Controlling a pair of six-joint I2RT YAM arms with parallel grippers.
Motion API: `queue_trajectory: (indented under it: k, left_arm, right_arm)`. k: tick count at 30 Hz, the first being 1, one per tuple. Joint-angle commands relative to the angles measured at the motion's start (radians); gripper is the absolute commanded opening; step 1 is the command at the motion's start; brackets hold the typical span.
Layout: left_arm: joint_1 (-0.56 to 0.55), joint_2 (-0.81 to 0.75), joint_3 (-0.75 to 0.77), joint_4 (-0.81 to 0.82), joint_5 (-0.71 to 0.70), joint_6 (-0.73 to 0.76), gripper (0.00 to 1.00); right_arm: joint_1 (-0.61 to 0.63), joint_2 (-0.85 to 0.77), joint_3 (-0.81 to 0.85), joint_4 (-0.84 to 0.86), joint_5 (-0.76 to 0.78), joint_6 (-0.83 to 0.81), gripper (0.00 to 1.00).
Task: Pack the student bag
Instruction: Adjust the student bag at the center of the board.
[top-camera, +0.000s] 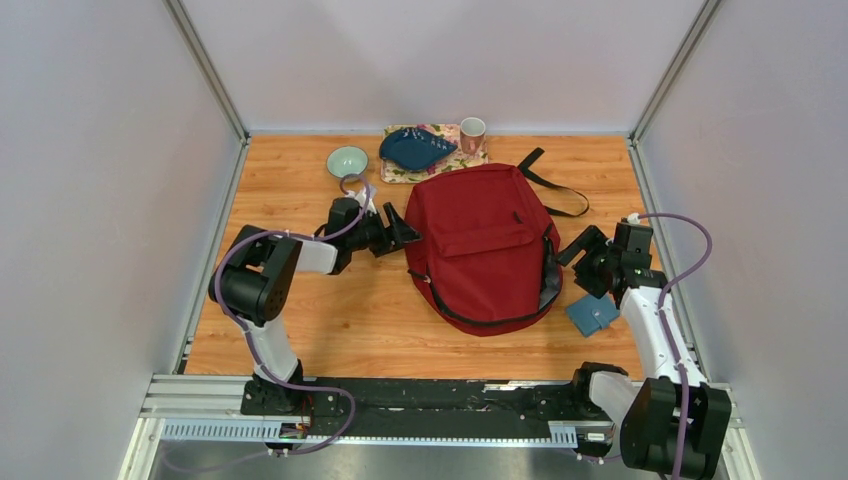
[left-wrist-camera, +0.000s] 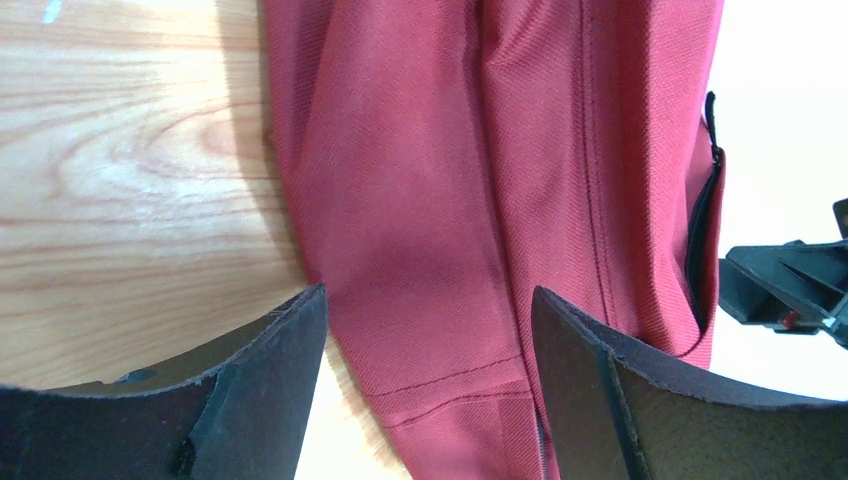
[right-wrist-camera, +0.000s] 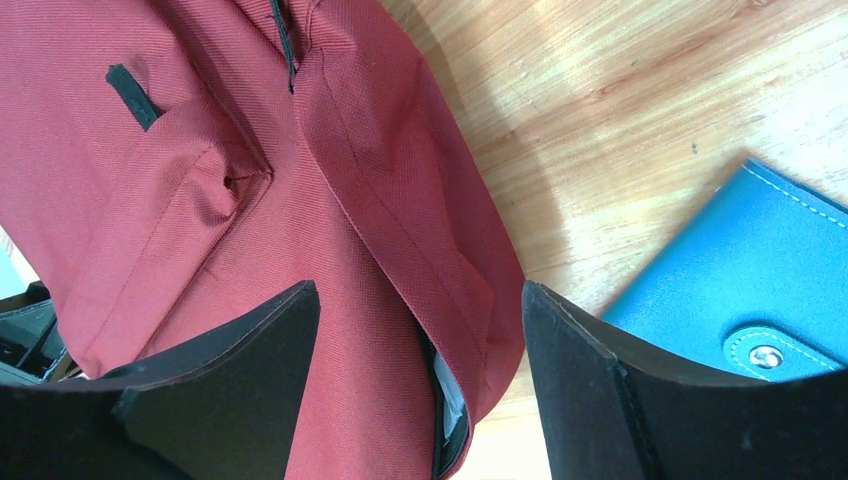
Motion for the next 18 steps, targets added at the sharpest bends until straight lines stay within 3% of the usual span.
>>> queue_trajectory:
  k: [1,7,18]
  left_arm:
    - [0.012,-0.072,-0.031,-0.057,-0.067,0.049,0.82]
    - [0.01,-0.088,-0.017,-0.12,-0.149,0.072,0.82]
    - [0.001,0.168,0.107,0.216,0.115,-0.146,0.83]
  right_arm:
    - [-0.007,0.004,0.039,0.046,-0.031,-0.019,0.77]
    - [-0.008,0.037,0.035,0.063,-0.056,-0.007,0.77]
    - [-0.01,0.174,0.053,0.117,-0.1,0.0,0.77]
